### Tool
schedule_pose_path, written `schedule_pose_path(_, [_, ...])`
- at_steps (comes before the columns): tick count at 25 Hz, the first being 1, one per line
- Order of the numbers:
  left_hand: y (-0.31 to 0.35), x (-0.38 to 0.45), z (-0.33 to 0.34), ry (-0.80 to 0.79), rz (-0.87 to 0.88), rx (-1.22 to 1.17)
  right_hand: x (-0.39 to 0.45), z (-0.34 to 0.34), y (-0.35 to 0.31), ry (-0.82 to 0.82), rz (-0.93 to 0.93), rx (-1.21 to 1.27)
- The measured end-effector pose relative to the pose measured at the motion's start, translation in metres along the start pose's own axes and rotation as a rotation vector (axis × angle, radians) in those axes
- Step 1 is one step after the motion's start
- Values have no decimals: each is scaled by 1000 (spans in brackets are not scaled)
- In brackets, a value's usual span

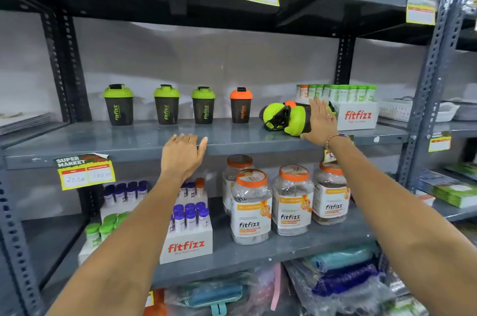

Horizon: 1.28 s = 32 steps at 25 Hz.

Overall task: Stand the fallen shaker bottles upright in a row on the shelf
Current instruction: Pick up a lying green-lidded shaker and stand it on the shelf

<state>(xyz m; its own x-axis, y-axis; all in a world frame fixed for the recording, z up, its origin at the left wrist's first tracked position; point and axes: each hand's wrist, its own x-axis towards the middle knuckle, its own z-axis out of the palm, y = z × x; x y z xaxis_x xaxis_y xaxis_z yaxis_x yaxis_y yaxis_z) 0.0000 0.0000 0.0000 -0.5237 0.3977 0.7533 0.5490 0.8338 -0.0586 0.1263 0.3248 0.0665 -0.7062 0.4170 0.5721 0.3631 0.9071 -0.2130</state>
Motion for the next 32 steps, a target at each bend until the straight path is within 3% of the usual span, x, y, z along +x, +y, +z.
schedule_pose_path(5, [-4, -2, 9, 112, -31, 15, 14, -1, 13, -112, -23, -60])
schedule_pose_path(21, [6, -4, 9, 79, -115, 26, 1, 13, 20, 49, -194, -35])
schedule_pose_path(28, [-6, -4, -2, -2, -23, 1, -19, 16, -39, 104, -372, 152])
schedule_pose_path(32, [-55, -16, -23, -18, -24, 101, -22, 22, -98, 137, -421, 299])
